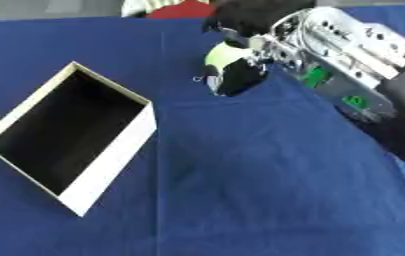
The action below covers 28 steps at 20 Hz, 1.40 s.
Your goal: Pick up objects on the table and place them in the box.
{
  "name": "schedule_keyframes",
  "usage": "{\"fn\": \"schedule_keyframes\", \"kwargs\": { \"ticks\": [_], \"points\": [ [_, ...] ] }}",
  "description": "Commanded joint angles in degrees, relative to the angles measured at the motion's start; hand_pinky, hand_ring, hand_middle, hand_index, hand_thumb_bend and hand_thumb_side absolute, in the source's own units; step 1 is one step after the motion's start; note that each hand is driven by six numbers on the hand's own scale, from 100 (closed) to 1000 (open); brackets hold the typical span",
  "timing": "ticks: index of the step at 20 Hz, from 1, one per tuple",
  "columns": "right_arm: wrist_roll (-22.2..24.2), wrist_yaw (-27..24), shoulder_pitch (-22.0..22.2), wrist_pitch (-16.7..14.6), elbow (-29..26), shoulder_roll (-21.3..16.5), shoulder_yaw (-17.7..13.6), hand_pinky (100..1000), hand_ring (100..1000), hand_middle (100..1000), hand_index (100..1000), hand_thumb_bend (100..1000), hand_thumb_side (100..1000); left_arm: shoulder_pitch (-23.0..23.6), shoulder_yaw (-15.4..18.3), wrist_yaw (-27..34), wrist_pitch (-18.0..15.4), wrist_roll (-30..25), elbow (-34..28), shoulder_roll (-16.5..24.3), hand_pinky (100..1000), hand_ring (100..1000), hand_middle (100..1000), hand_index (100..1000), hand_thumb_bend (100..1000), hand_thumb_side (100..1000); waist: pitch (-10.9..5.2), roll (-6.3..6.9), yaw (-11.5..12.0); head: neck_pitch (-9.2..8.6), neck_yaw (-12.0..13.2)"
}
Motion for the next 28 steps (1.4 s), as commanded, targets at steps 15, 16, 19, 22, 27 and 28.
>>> {"fn": "schedule_keyframes", "kwargs": {
  "ticks": [15, 16, 19, 22, 27, 28],
  "points": [
    [-1.2, 8.3, -0.2, -6.8, 13.2, 2.4, -2.7, 1000, 1000, 918, 986, 300, 631, -0.6, -0.1, 0.8, -0.3, -1.0, -0.4, 0.3, 506, 646, 618, 780, 282, 532, -0.38, 0.25, 0.9, -1.00, -0.4],
    [-1.2, 8.4, -0.2, -7.1, 13.7, 2.5, -2.8, 995, 1000, 913, 986, 303, 541, -0.6, 0.0, 0.8, -0.3, -1.0, -0.4, 0.3, 506, 646, 618, 781, 276, 529, -0.28, 0.25, 0.9, -1.01, -0.4],
    [-1.5, 8.8, -0.3, -7.5, 14.8, 2.9, -2.9, 997, 1000, 914, 985, 304, 553, -0.6, 0.0, 1.0, -0.4, -1.2, -0.3, 0.3, 506, 646, 618, 781, 275, 529, 0.03, 0.33, 1.0, -1.07, -0.4],
    [-2.4, 10.1, -0.3, -7.3, 16.4, 3.4, -3.3, 998, 1000, 913, 981, 304, 520, -0.7, 0.0, 1.1, -0.4, -1.2, -0.3, 0.2, 506, 646, 617, 780, 282, 537, 0.33, 0.50, 1.1, -1.26, -0.4],
    [-4.9, 12.7, -0.6, -6.6, 20.1, 4.7, -4.8, 998, 1000, 913, 977, 283, 511, -0.7, 0.1, 1.5, -0.5, -1.4, -0.2, 0.1, 506, 645, 617, 778, 287, 546, 0.82, 0.60, 1.4, -1.56, -0.6],
    [-5.4, 13.1, -0.6, -6.5, 20.7, 4.9, -5.1, 996, 1000, 911, 977, 259, 498, -0.7, 0.1, 1.5, -0.5, -1.4, -0.2, 0.0, 505, 645, 616, 778, 285, 546, 0.90, 0.61, 1.5, -1.61, -0.6]
  ]
}}
